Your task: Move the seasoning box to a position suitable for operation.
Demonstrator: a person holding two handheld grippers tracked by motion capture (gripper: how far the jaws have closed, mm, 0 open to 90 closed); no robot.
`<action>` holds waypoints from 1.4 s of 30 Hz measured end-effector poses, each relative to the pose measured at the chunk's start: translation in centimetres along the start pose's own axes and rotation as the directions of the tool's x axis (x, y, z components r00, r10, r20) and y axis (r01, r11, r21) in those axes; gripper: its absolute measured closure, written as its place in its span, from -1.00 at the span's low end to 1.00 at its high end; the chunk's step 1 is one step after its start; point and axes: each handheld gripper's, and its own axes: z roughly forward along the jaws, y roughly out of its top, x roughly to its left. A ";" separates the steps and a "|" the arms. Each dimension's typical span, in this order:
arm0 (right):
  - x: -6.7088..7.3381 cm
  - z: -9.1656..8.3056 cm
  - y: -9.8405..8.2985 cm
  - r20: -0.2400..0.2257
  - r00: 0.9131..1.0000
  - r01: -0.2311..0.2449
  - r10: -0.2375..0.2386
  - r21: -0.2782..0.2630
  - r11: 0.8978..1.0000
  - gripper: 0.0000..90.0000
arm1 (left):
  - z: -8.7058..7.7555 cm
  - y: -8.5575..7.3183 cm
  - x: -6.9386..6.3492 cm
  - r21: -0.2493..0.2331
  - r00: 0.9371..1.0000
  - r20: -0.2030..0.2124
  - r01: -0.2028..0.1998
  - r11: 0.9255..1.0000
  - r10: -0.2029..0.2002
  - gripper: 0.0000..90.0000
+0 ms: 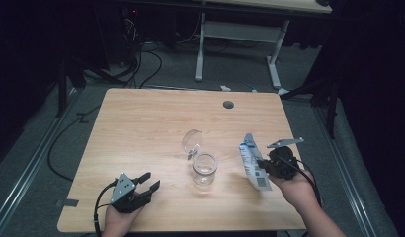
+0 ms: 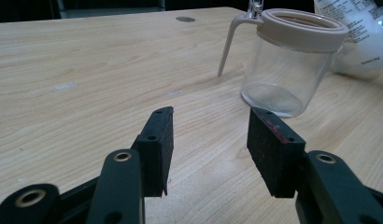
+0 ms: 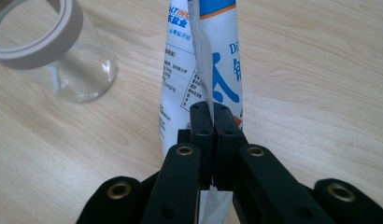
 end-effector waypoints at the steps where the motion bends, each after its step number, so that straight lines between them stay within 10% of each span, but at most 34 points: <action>1: 0.0 -0.1 0.1 0.000 1.000 -0.001 0.001 0.012 1.000 0.99 | 0.0 0.0 0.0 0.002 1.000 -0.001 -0.003 1.000 0.003 0.14; 42: 0.7 0.0 2.7 -0.054 0.995 0.093 -0.080 0.327 0.940 1.00 | 0.0 0.0 -0.3 -0.004 1.000 0.008 -0.015 1.000 0.015 0.12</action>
